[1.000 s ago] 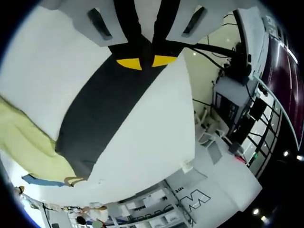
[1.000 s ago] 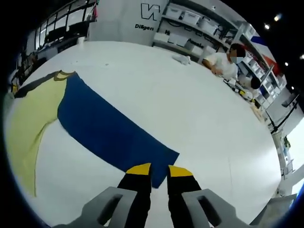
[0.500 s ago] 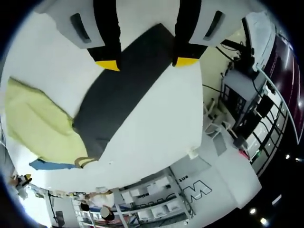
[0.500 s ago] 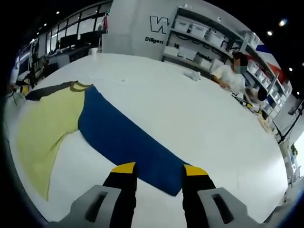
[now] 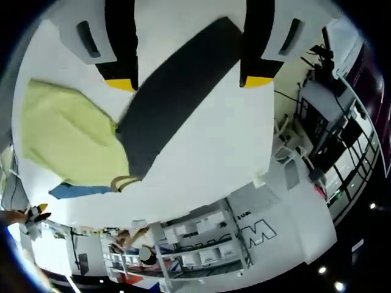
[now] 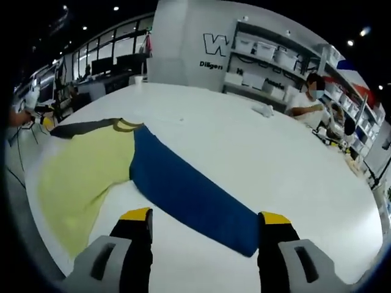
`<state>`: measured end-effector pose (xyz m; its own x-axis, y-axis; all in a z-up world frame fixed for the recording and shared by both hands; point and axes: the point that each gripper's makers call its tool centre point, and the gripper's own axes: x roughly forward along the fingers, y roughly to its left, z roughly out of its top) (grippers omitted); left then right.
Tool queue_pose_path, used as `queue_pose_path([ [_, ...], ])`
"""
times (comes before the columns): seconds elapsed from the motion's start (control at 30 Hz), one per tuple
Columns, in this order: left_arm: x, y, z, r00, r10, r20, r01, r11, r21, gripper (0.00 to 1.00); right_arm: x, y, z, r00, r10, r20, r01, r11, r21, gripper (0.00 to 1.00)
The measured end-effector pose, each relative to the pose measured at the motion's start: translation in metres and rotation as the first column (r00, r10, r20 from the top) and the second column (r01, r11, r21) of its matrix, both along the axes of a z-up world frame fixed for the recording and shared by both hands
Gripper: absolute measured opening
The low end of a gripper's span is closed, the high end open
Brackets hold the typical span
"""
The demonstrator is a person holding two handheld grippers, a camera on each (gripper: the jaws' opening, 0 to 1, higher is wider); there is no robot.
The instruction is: Fold the garment on the visible template until the final outline fits inside the template.
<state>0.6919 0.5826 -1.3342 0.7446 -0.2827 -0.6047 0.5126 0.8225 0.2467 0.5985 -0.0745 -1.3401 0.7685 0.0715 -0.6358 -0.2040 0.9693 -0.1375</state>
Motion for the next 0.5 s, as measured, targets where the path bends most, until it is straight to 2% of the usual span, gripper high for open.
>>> queue_pose_path([
  [0.2, -0.012, -0.016, -0.003, 0.998, -0.031, -0.054, 0.026, 0.996, -0.083, 0.94, -0.003, 0.023, 0.007, 0.997, 0.075, 0.026, -0.076, 0.997, 0.024, 0.77],
  [0.33, -0.021, -0.023, -0.004, 0.997, -0.051, -0.066, 0.044, 0.994, -0.097, 0.97, -0.009, 0.036, 0.007, 0.992, 0.127, 0.017, -0.127, 0.992, 0.011, 0.78],
  [0.5, -0.033, -0.032, -0.006, 0.995, -0.069, -0.078, 0.06, 0.992, -0.111, 0.99, -0.014, 0.044, 0.008, 0.99, 0.139, 0.022, -0.139, 0.99, 0.028, 0.77],
])
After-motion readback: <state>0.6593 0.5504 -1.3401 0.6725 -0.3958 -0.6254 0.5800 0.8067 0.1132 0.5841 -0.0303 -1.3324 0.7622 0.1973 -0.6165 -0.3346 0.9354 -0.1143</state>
